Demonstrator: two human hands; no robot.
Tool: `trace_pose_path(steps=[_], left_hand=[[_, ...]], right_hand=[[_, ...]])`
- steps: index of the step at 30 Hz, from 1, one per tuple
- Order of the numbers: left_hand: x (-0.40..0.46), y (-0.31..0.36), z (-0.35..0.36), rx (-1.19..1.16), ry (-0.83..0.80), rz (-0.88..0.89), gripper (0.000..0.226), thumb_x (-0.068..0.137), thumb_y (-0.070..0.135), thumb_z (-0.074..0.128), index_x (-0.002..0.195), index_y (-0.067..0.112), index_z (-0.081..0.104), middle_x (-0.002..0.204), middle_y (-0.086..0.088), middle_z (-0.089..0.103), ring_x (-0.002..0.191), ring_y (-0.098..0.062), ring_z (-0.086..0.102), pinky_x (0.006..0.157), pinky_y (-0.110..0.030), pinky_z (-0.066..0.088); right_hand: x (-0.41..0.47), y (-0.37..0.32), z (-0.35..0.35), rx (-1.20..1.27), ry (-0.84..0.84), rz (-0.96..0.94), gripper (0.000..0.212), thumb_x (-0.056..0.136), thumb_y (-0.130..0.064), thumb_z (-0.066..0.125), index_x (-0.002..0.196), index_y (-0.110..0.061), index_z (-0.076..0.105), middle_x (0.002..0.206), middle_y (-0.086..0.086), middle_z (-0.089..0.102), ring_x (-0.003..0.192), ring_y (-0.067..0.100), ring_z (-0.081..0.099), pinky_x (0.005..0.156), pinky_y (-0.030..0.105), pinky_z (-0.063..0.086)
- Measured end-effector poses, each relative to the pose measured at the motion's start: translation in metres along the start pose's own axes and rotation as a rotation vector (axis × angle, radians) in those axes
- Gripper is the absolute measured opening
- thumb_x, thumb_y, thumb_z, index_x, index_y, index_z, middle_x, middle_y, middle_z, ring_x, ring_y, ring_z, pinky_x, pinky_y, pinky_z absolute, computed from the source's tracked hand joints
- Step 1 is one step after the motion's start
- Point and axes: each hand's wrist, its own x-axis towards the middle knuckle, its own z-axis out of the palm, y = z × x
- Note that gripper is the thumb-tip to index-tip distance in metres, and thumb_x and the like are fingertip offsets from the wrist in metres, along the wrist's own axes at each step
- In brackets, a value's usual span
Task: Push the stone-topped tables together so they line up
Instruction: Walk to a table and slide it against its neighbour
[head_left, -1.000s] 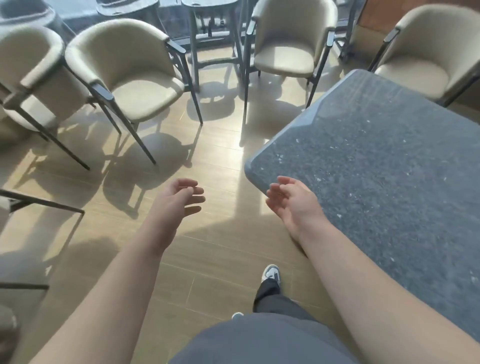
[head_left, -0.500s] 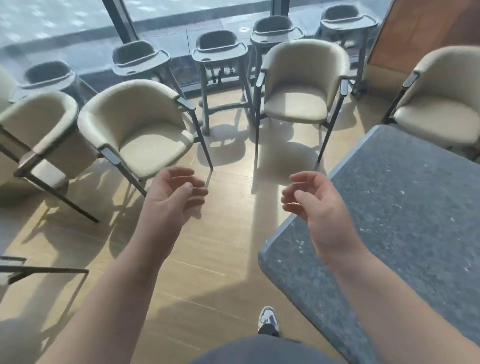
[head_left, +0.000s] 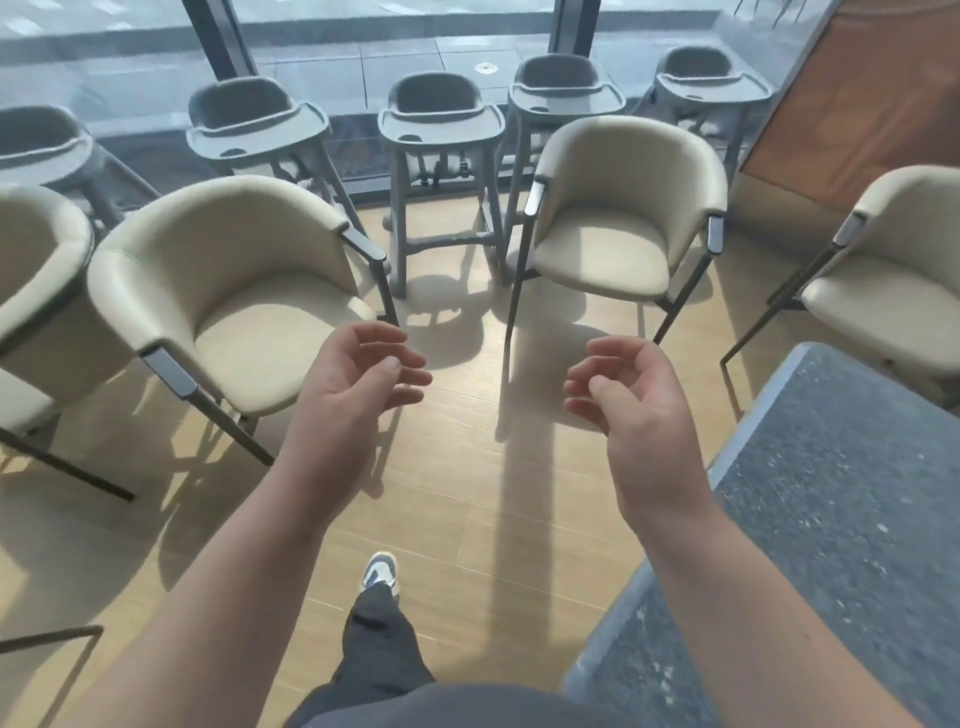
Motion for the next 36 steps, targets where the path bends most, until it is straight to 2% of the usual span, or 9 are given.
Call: trace_pose_path(steps=[5, 9, 15, 18, 22, 25, 31, 36], left_hand=[[0.107, 0.007, -0.036, 0.012, -0.135, 0.0, 0.025, 0.1, -0.006, 0.042, 0.113, 0.009, 0.057, 0.097, -0.01, 0.066, 0.09, -0.024, 0.068, 0.09, -0.049, 0.056], [0.187, 0.018, -0.063, 0.004, -0.24, -0.013, 0.023, 0.098, -0.002, 0.044, 0.112, 0.01, 0.058, 0.093, -0.004, 0.068, 0.091, -0.025, 0.069, 0.091, -0.05, 0.056], [0.267, 0.017, -0.032, -0.104, -0.379, -0.074, 0.021, 0.094, 0.0, 0.047, 0.112, 0.006, 0.057, 0.092, -0.007, 0.066, 0.087, -0.024, 0.067, 0.084, -0.041, 0.055], [0.289, 0.016, 0.008, -0.094, -0.457, -0.079, 0.025, 0.098, -0.009, 0.041, 0.111, 0.005, 0.057, 0.09, -0.006, 0.066, 0.085, -0.023, 0.067, 0.085, -0.043, 0.057], [0.315, 0.015, 0.065, -0.063, -0.591, -0.063, 0.028, 0.097, -0.011, 0.04, 0.11, 0.007, 0.058, 0.09, -0.006, 0.067, 0.085, -0.024, 0.067, 0.085, -0.042, 0.057], [0.341, 0.018, 0.13, -0.053, -0.686, -0.046, 0.026, 0.096, -0.01, 0.042, 0.109, 0.006, 0.058, 0.09, -0.007, 0.067, 0.085, -0.026, 0.066, 0.084, -0.044, 0.056], [0.383, 0.035, 0.286, -0.042, -0.844, -0.026, 0.025, 0.082, 0.006, 0.05, 0.104, 0.011, 0.06, 0.087, -0.005, 0.067, 0.082, -0.025, 0.067, 0.082, -0.043, 0.055], [0.407, 0.052, 0.403, -0.092, -0.962, -0.009, 0.024, 0.081, 0.004, 0.048, 0.1, 0.012, 0.06, 0.085, -0.003, 0.067, 0.079, -0.023, 0.066, 0.076, -0.037, 0.055]], right_hand=[[0.07, 0.01, 0.076, -0.021, 0.097, 0.007, 0.028, 0.095, 0.008, 0.042, 0.108, -0.01, 0.057, 0.086, 0.0, 0.064, 0.083, 0.018, 0.063, 0.085, 0.04, 0.054], [0.113, 0.0, 0.122, -0.021, 0.159, -0.035, 0.028, 0.095, 0.008, 0.042, 0.108, -0.011, 0.057, 0.087, 0.002, 0.063, 0.084, 0.019, 0.063, 0.085, 0.04, 0.055], [0.164, -0.009, 0.125, -0.058, 0.322, -0.092, 0.028, 0.095, 0.011, 0.041, 0.11, -0.008, 0.056, 0.089, 0.005, 0.062, 0.085, 0.019, 0.062, 0.084, 0.04, 0.054], [0.183, -0.011, 0.102, -0.048, 0.4, -0.084, 0.03, 0.095, 0.011, 0.041, 0.108, -0.011, 0.056, 0.089, 0.004, 0.063, 0.085, 0.019, 0.062, 0.085, 0.041, 0.053], [0.206, -0.013, 0.062, -0.025, 0.511, -0.117, 0.033, 0.094, 0.013, 0.04, 0.106, -0.013, 0.057, 0.087, 0.002, 0.063, 0.083, 0.019, 0.062, 0.083, 0.039, 0.054], [0.228, -0.011, 0.014, -0.014, 0.619, -0.121, 0.031, 0.093, 0.013, 0.04, 0.107, -0.01, 0.056, 0.087, 0.004, 0.062, 0.083, 0.017, 0.062, 0.082, 0.038, 0.054], [0.284, -0.027, -0.105, 0.006, 0.738, -0.117, 0.028, 0.095, 0.014, 0.04, 0.109, -0.004, 0.056, 0.09, 0.01, 0.061, 0.084, 0.021, 0.062, 0.084, 0.045, 0.055], [0.327, -0.052, -0.198, 0.005, 0.878, -0.135, 0.028, 0.095, 0.012, 0.04, 0.109, -0.006, 0.057, 0.087, 0.007, 0.062, 0.082, 0.018, 0.063, 0.08, 0.035, 0.055]])
